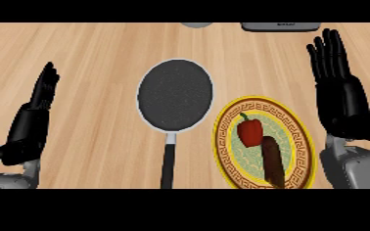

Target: Pick the bell pepper from the plate and place it in the pan

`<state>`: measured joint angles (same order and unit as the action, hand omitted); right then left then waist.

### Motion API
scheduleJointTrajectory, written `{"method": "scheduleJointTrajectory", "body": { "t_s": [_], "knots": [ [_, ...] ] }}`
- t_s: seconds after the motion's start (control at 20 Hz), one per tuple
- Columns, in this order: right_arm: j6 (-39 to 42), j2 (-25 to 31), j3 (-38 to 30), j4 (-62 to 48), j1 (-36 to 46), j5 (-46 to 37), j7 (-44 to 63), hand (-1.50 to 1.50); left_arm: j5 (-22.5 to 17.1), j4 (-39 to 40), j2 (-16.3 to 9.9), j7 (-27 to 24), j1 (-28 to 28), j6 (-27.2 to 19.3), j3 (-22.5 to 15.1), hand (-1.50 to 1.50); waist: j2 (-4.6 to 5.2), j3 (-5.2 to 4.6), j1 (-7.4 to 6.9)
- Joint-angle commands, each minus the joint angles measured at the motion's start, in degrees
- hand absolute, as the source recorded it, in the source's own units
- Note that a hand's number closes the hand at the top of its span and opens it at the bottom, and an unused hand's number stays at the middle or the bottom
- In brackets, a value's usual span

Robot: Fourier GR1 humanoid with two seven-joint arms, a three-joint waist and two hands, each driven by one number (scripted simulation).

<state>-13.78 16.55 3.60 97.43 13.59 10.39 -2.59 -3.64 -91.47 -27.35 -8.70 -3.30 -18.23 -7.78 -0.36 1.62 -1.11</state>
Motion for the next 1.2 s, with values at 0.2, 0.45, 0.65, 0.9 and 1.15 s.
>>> {"method": "scheduleJointTrajectory", "body": {
  "t_s": [0.2, 0.45, 0.65, 0.9, 1.15],
  "knots": [
    [14.2, -1.9, 9.2, -2.1, 9.0, 6.9, 3.6, -1.50, -1.9, 10.6, -2.8, 13.9, -0.6, 1.4, 3.2, 0.00, 1.15, -1.59, -0.91],
    [-7.0, 2.5, 0.6, -7.4, -0.5, -11.7, 2.6, 1.50, -3.9, 12.4, -1.7, 16.9, 3.4, 1.7, 3.3, 0.00, 0.87, -1.74, 3.18],
    [-1.5, -6.8, 0.6, -7.8, -7.1, -2.3, -13.3, -1.50, -5.5, 14.3, -4.2, 22.1, -0.7, 6.2, 5.1, 0.00, 0.46, -1.55, 1.40],
    [3.9, 1.3, 4.1, 2.9, -10.7, -7.7, -6.6, -1.50, -3.3, 18.1, -2.7, 20.9, -3.8, 6.9, 6.1, 0.00, 0.31, -1.65, 1.71],
    [4.7, 10.2, 6.3, 10.3, -6.6, -15.9, 9.9, -1.50, -2.8, 14.0, -1.7, 23.3, -1.7, 5.8, 4.8, 0.00, 0.10, -1.76, 1.22]
  ]
}}
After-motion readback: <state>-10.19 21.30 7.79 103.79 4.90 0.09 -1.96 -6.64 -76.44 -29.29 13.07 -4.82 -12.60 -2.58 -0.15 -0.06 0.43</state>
